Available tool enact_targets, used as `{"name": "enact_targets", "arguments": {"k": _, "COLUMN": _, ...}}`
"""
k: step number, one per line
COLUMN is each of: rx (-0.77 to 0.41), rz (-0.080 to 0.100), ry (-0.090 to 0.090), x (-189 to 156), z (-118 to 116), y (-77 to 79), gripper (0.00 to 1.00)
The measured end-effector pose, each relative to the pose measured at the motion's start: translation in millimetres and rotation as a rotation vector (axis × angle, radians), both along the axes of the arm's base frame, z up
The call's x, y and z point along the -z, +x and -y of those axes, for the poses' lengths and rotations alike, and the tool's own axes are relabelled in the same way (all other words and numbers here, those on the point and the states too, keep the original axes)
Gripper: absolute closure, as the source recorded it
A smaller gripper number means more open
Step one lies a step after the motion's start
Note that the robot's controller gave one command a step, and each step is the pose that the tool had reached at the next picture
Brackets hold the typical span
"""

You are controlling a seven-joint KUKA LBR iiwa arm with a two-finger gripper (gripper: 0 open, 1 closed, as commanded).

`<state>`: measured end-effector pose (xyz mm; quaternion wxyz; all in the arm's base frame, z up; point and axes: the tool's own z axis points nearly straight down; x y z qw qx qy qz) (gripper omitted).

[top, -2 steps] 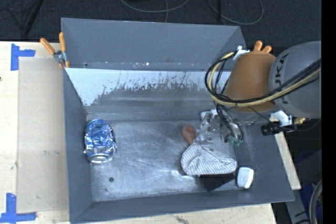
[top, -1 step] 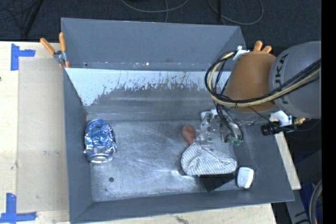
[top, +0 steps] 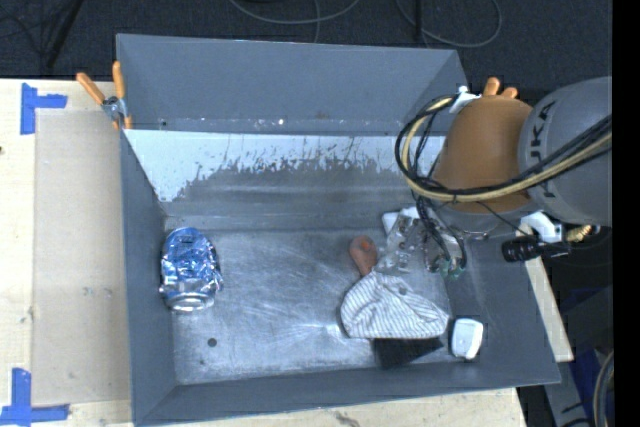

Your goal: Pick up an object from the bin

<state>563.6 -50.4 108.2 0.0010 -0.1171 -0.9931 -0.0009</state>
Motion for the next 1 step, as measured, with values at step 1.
{"name": "enact_targets", "arguments": {"k": 1, "rx": -0.051, "rz": 0.004, "ry": -0.002, "x": -24.4, "z": -4.5, "y": 18.1, "gripper": 0.0}}
